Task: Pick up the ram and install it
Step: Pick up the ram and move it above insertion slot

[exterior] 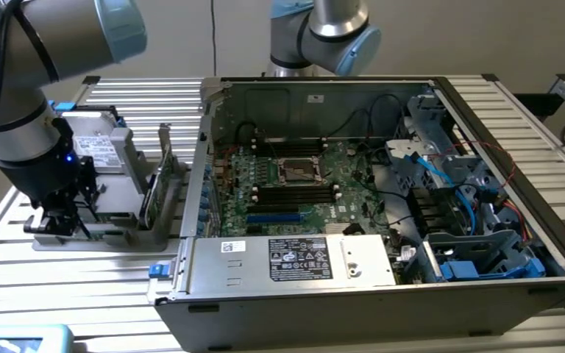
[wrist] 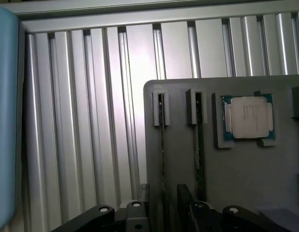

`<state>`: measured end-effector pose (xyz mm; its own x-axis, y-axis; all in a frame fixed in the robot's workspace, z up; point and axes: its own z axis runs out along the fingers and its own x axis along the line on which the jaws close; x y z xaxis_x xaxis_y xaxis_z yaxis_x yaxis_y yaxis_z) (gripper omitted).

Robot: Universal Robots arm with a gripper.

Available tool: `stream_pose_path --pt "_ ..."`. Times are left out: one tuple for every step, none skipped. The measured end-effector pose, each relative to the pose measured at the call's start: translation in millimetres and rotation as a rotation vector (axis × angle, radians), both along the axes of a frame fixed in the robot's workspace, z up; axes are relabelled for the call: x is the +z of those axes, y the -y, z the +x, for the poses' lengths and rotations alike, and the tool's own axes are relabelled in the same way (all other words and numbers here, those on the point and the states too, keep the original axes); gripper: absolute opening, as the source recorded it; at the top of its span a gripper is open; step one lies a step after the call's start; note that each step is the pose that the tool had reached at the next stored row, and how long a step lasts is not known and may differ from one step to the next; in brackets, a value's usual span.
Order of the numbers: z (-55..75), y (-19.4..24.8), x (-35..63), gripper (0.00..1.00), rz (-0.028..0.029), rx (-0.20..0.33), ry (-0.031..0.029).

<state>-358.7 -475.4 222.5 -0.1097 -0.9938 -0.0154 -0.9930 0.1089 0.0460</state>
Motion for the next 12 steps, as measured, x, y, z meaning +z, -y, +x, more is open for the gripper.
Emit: stream_pose_path --pt "-0.3 0.0 -1.2 0.36 0.0003 0.000 0.0001" --pt "-0.6 0.0 -2.6 0.36 0.0010 0.000 0.0004" --pt "-0.9 0.0 -3.8 0.36 0.0013 0.000 0.0006" --pt "-1.3 0.0 -4.7 0.36 0.0016 0.000 0.0010" --pt "-1.5 0.0 -5.3 0.36 0.0018 0.001 0.0014" --pt "-1.8 0.0 -5.9 0.36 0.0019 0.002 0.0019" --pt "-1.9 0.0 -6.4 0.36 0.0019 0.003 0.0029" --pt "-2.1 -0.2 -6.9 0.36 0.0019 0.004 0.0043" --pt "-2.2 -0.6 -7.4 0.36 0.0019 0.005 0.0059" --pt "-2.2 -1.0 -8.1 0.36 0.0019 0.006 0.0070" --pt "-2.2 -1.7 -8.7 0.36 0.0019 0.007 0.0077" --pt "-2.3 -2.3 -9.8 0.36 0.0020 0.007 0.0086"
